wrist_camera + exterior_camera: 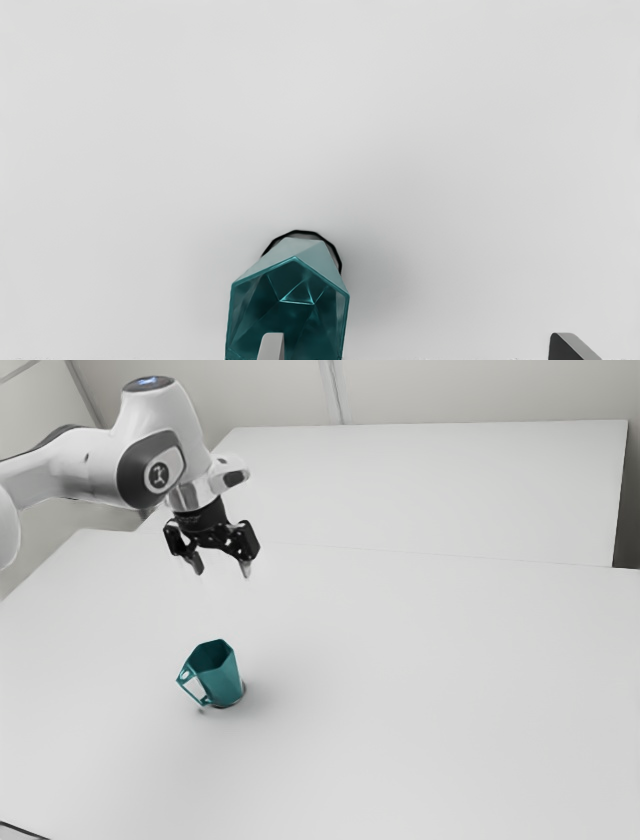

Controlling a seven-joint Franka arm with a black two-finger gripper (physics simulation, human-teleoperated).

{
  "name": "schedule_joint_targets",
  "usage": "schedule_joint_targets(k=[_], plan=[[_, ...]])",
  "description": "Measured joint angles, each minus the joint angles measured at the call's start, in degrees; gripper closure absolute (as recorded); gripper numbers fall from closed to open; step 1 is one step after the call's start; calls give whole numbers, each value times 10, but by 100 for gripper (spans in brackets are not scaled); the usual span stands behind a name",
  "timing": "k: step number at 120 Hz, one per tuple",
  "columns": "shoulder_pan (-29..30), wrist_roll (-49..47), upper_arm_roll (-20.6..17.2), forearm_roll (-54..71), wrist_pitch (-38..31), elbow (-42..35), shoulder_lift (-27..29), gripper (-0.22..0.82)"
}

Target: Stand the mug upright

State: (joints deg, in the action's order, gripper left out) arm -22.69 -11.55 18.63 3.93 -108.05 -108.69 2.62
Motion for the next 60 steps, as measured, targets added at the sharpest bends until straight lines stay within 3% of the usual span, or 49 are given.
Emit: schedule_joint_targets(k=[20, 36, 60], plan=[[8, 6, -3, 0, 67, 71, -11, 2], [50, 13, -41, 0, 106, 110, -15, 2], [57, 24, -46, 4, 162, 181, -16, 2]])
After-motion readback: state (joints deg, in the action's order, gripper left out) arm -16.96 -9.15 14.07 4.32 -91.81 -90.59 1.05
